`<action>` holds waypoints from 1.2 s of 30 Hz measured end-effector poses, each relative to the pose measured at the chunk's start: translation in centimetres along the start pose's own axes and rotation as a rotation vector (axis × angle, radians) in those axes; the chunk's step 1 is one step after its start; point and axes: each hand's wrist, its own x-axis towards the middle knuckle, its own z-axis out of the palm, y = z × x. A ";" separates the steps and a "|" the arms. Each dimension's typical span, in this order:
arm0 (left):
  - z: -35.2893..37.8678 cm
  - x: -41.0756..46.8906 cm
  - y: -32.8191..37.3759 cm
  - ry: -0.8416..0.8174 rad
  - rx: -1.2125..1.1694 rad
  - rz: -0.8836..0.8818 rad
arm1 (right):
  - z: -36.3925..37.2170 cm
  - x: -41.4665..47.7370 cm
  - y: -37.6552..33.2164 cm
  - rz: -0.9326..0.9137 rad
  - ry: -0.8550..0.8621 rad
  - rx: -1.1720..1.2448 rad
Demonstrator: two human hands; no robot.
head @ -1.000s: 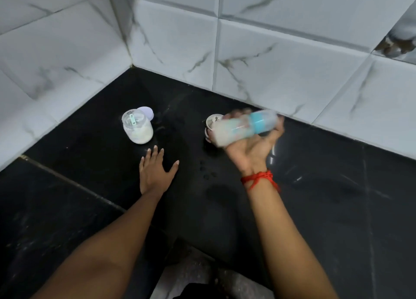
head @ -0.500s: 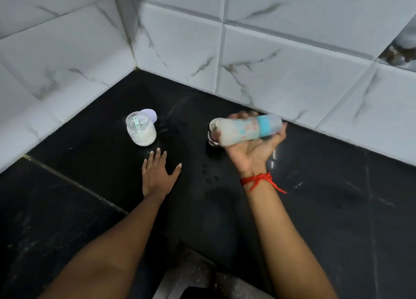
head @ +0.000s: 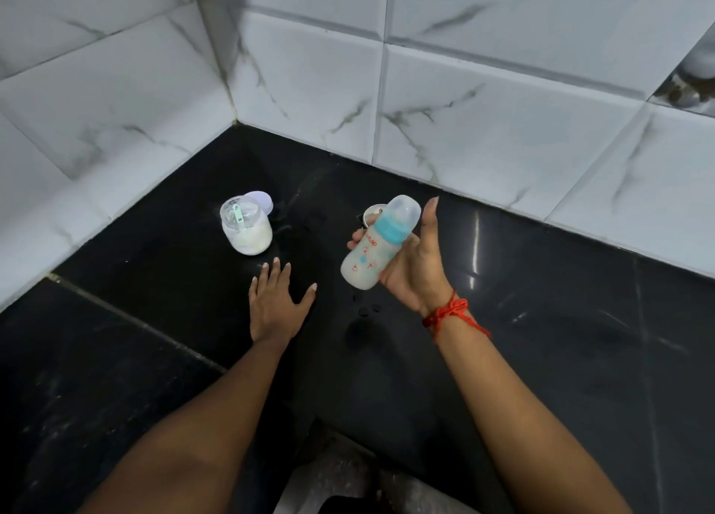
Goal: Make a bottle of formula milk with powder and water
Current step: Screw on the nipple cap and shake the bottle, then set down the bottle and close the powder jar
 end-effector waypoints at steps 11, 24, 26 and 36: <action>-0.1 0.1 0.1 -0.016 0.003 0.000 | 0.0 0.1 -1.0 -0.042 -0.027 -0.404; 0.2 0.2 -0.2 -0.005 -0.013 0.005 | 1.0 11.6 -1.1 -0.115 -0.086 -1.727; 0.2 0.1 -0.3 0.001 -0.020 0.011 | 0.7 13.8 -0.2 -0.042 -0.165 -1.897; 0.2 0.1 -0.2 0.018 -0.020 0.015 | -1.6 17.3 1.5 0.051 -0.174 -1.805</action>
